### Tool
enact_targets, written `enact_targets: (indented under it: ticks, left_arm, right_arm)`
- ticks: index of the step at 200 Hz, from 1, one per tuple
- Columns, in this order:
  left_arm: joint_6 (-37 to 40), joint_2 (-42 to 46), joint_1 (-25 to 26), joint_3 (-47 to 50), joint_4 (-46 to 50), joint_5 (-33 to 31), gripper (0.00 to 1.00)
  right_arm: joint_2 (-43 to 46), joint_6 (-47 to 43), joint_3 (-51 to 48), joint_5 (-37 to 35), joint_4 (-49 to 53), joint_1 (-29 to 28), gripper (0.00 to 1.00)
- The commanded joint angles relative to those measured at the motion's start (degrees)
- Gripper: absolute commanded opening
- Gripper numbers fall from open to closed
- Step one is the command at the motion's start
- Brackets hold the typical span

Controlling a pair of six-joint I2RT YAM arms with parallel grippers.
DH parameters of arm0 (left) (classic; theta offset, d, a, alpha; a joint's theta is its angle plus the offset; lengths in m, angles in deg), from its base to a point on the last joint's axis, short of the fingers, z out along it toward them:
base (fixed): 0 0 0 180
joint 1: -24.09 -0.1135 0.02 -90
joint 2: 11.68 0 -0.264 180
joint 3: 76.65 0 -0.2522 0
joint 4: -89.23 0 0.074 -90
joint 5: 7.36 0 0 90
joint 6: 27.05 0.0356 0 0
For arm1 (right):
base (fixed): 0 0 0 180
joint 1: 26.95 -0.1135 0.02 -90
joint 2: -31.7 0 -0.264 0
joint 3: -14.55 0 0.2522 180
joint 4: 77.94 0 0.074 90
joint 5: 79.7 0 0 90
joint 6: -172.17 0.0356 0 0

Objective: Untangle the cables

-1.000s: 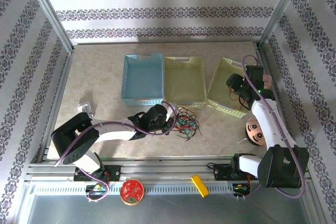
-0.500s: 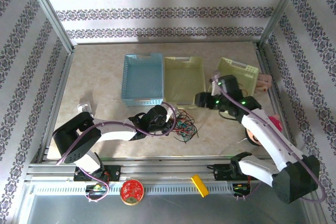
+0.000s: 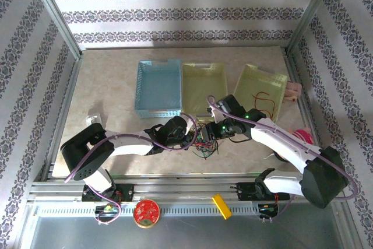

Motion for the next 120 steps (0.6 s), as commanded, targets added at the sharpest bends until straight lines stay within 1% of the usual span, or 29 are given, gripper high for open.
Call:
enact_targets:
  ticks: [1,35,59,97,106,120]
  left_arm:
    - [-0.2,-0.4,0.7,-1.0,1.4,-0.4,0.22]
    - [0.2,-0.3,0.7,-0.7,1.0,0.4,0.24]
    - [0.2,-0.2,0.7,-0.9,1.6,0.4,0.25]
    - [0.1,-0.1,0.7,-0.9,2.3,0.4,0.25]
    - [0.2,-0.1,0.8,-0.8,2.3,0.4,0.25]
    - [0.1,-0.1,0.7,-0.6,2.3,0.4,0.25]
  right_arm:
    - [-2.2,-2.3,2.7,-2.1,-0.7,-0.3,0.43]
    - [-6.6,-4.1,4.8,-2.8,-1.7,0.2,0.43]
    - [-9.2,-5.1,6.0,-1.5,-1.8,0.2,0.43]
    - [-11.5,-5.3,4.5,-0.9,-2.6,0.2,0.43]
    - [-11.6,-5.0,4.1,-1.2,-2.9,0.2,0.41]
    - [-11.0,-4.5,3.3,-1.5,-3.7,0.3,0.33]
